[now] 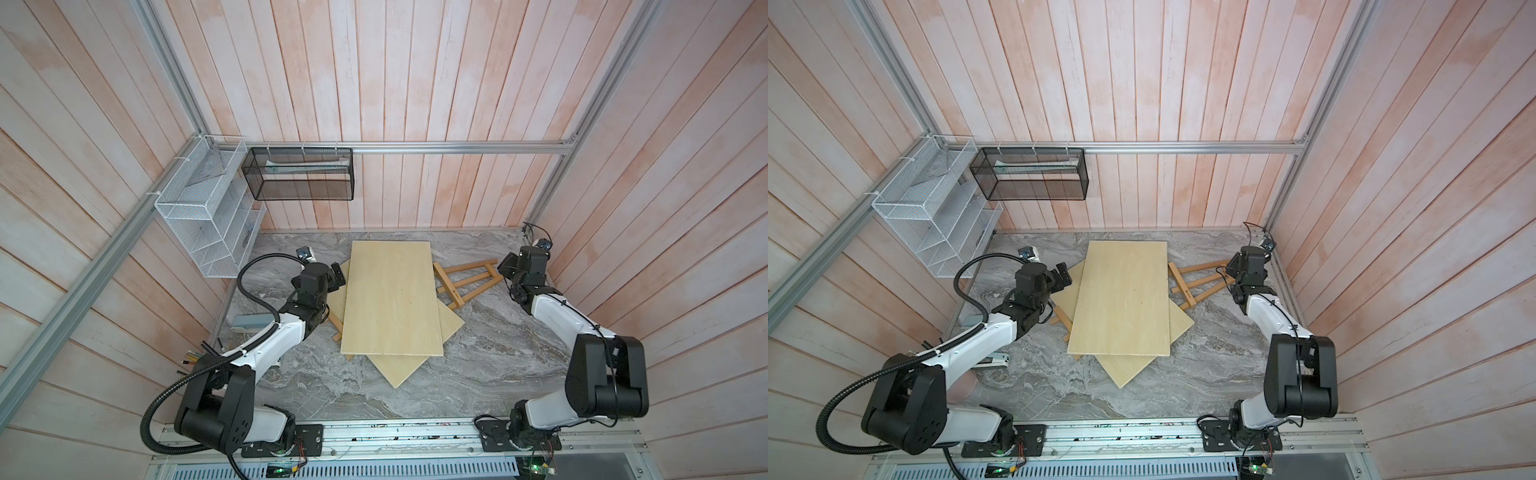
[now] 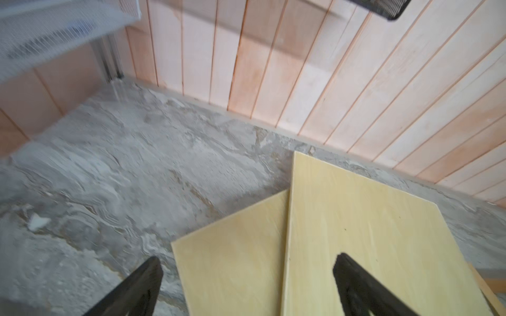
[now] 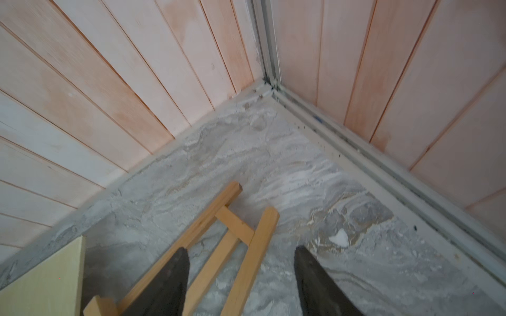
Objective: Assemble the easel
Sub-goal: Pick up the easel at the center of the board.
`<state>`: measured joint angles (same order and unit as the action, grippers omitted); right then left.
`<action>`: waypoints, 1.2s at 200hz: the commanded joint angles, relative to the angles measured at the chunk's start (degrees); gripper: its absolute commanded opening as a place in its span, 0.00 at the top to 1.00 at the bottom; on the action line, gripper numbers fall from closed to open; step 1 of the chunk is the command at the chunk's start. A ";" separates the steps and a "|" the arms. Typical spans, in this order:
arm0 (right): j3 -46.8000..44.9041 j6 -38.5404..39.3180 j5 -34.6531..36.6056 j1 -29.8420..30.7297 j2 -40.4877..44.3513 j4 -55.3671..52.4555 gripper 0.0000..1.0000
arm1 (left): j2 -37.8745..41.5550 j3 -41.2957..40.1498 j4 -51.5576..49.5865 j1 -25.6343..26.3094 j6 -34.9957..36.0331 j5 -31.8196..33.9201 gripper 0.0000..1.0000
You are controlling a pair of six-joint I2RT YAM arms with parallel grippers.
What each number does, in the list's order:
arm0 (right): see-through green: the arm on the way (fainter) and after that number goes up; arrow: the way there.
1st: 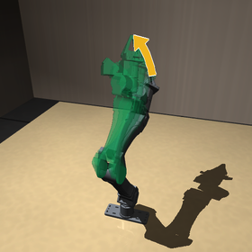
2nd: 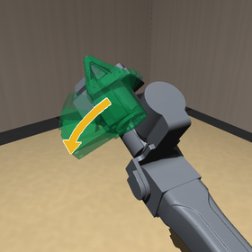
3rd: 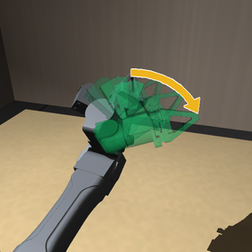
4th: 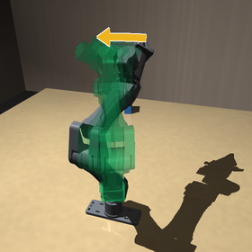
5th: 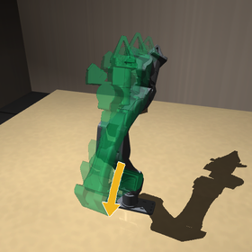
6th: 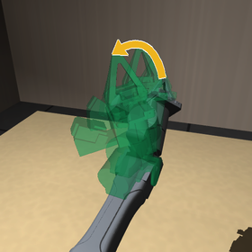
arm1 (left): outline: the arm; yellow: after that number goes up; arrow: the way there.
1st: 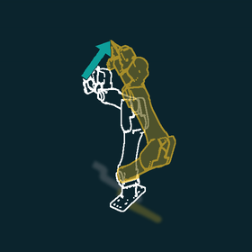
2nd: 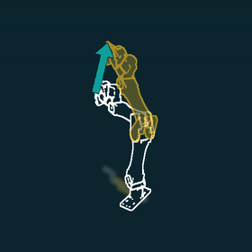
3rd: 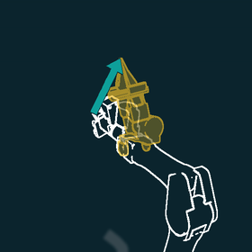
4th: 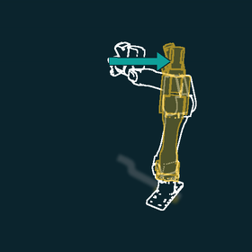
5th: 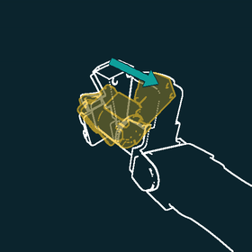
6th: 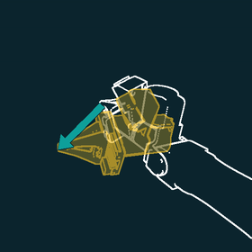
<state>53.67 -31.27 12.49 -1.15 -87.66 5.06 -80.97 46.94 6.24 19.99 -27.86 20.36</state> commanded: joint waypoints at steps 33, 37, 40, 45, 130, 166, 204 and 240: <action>8.83 -8.99 -9.79 0.75 -11.64 -16.63 0.37 | -4.88 5.73 -9.53 3.07 -8.44 -2.65 0.00; 9.40 -9.17 -10.02 0.79 -12.45 -17.10 0.38 | -4.90 5.64 -9.58 3.20 -8.46 -2.65 0.00; 9.72 -9.48 -9.88 0.96 -12.93 -17.45 0.37 | -4.91 5.56 -9.59 3.33 -8.44 -2.69 0.00; 10.27 -9.80 -9.90 1.05 -13.90 -18.00 0.38 | -4.92 5.25 -9.45 3.53 -8.38 -2.69 0.00; 17.59 -11.56 -7.18 3.70 -22.94 -25.28 0.38 | -4.15 2.62 -10.85 4.18 -9.19 -2.62 0.00; 17.44 -14.42 -5.48 4.14 -23.88 -27.18 0.39 | -4.27 3.03 -11.25 4.27 -9.19 -2.17 0.00; 17.41 -14.83 -5.06 4.36 -24.37 -28.40 0.41 | -4.74 3.07 -10.46 4.27 -8.91 -2.12 0.00; 18.38 -15.89 -5.31 4.40 -26.51 -29.06 0.44 | -5.61 3.94 -10.89 4.27 -8.30 -2.25 0.00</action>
<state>71.24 -45.45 6.44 2.98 -111.07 -20.78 -85.54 50.30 -4.29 24.05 -36.64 18.06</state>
